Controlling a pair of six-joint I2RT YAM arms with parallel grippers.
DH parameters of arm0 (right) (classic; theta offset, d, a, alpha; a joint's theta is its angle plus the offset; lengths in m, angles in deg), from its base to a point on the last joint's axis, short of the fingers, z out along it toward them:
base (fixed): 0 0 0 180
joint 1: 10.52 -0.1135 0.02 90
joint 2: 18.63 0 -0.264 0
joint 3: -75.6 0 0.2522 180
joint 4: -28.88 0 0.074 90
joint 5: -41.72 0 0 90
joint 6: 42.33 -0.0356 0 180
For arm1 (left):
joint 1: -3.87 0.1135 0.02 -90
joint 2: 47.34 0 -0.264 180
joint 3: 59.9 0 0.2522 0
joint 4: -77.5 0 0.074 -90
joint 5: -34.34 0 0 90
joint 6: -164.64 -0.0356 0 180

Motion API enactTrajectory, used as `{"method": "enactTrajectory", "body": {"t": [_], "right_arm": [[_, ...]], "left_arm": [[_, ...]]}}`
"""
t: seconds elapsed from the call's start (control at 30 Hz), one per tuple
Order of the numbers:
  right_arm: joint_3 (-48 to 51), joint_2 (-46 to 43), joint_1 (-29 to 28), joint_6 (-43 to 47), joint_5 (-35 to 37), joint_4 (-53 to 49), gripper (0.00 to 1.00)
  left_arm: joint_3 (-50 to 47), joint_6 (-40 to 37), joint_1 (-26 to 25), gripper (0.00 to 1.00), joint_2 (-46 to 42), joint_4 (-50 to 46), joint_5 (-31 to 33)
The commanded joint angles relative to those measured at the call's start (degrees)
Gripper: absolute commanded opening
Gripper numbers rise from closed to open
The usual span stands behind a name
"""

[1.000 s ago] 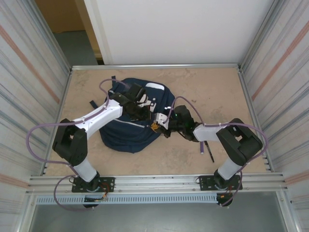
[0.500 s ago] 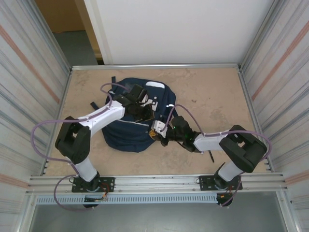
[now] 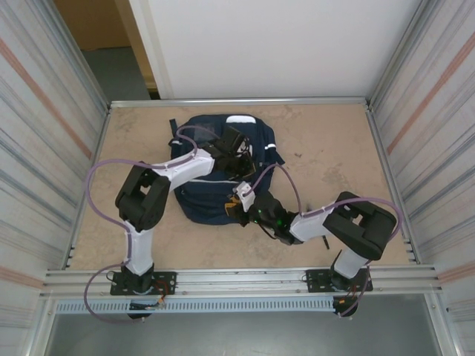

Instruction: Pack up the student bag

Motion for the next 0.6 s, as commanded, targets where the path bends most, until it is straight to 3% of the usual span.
{"method": "enactTrajectory", "body": {"t": [0.0,0.1,0.2,0.3,0.37,0.4,0.47,0.5,0.57], "right_arm": [[3.37,-4.83,-0.69,-4.93,6.41,2.75,0.3],[5.53,-11.44,-0.68,-5.19,8.67,-3.35,0.34],[3.29,-21.97,-0.69,-3.36,13.61,-19.01,0.36],[-2.24,-30.59,-0.69,5.21,21.81,-35.16,0.39],[-3.68,-33.78,0.91,9.03,26.63,-35.9,0.46],[-4.7,-35.17,2.7,8.57,28.25,-36.5,0.55],[-7.73,-36.18,7.6,0.67,31.2,-40.7,0.76],[-9.93,-36.97,11.28,-6.31,31.49,-45.05,0.8],[-13.61,-37.81,18.73,-17.54,25.03,-52.81,0.8]], "left_arm": [[0.71,-1.53,1.14,0.16,-2.46,1.58,-0.51],[-2.75,-3.39,2.5,0.24,-7.37,0.53,0.1],[-6.74,-5.13,2.77,0.27,-13.28,-2.73,0.92],[-10.88,-4.68,0.97,0.31,-18.64,-8.01,3.99],[-12.87,-3.21,-1.62,0.37,-21.98,-11.41,8.1],[-13.69,-1.87,-3.21,0.4,-23.46,-13.12,10.54],[-14.78,1.51,-6.3,0.46,-25.25,-15.75,15.47],[-15.2,3.0,-7.66,0.47,-25.6,-16.29,16.97],[-15.73,5.0,-9.5,0.49,-25.41,-17.22,20.14]]}}
